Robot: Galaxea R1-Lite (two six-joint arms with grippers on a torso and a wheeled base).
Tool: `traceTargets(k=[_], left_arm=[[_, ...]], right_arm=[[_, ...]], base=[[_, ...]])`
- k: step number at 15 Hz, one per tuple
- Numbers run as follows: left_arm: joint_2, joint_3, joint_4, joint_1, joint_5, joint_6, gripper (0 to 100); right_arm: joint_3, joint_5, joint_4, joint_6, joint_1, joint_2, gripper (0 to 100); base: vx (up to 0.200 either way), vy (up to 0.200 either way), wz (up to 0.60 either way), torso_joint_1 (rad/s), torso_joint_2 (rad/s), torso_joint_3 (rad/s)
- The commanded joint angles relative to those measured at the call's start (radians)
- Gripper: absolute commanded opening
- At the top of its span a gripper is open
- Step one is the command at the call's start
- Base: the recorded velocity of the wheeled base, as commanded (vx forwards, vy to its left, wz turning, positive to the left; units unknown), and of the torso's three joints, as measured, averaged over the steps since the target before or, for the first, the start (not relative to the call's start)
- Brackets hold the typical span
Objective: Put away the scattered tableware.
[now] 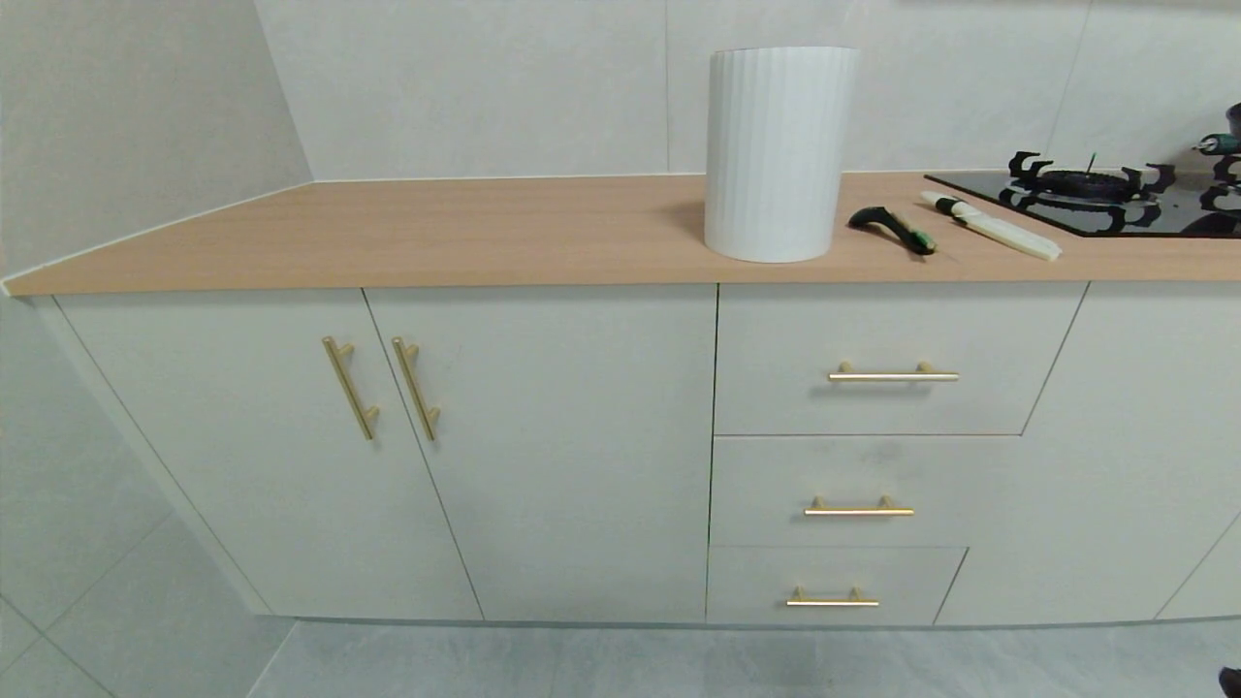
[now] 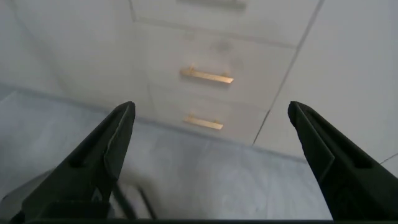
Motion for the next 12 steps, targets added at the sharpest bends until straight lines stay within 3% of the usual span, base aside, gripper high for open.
traceTargets(k=[1,6,8,12], left_arm=[[0.000,0.000,-0.002,0.000,-0.001,0.000,100],[0.000,0.000,0.000,0.000,-0.001,0.000,100],[0.000,0.000,0.000,0.000,0.001,0.000,100],[0.000,0.000,0.000,0.000,0.001,0.000,100]], right_arm=[[-0.176,0.014,-0.005,0.003,0.072,0.429,100],[-0.387,0.011,-0.082,0.026,0.075,0.908,100],[-0.392,0.009,-0.162,0.027,0.075,1.017,100],[-0.387,-0.094,-0.425,0.043,0.090,1.295,100]], base=[[0.000,0.000,0.00,0.000,0.00,0.000],[0.000,0.000,0.00,0.000,0.00,0.000],[0.000,0.000,0.00,0.000,0.00,0.000],[0.000,0.000,0.00,0.000,0.00,0.000]])
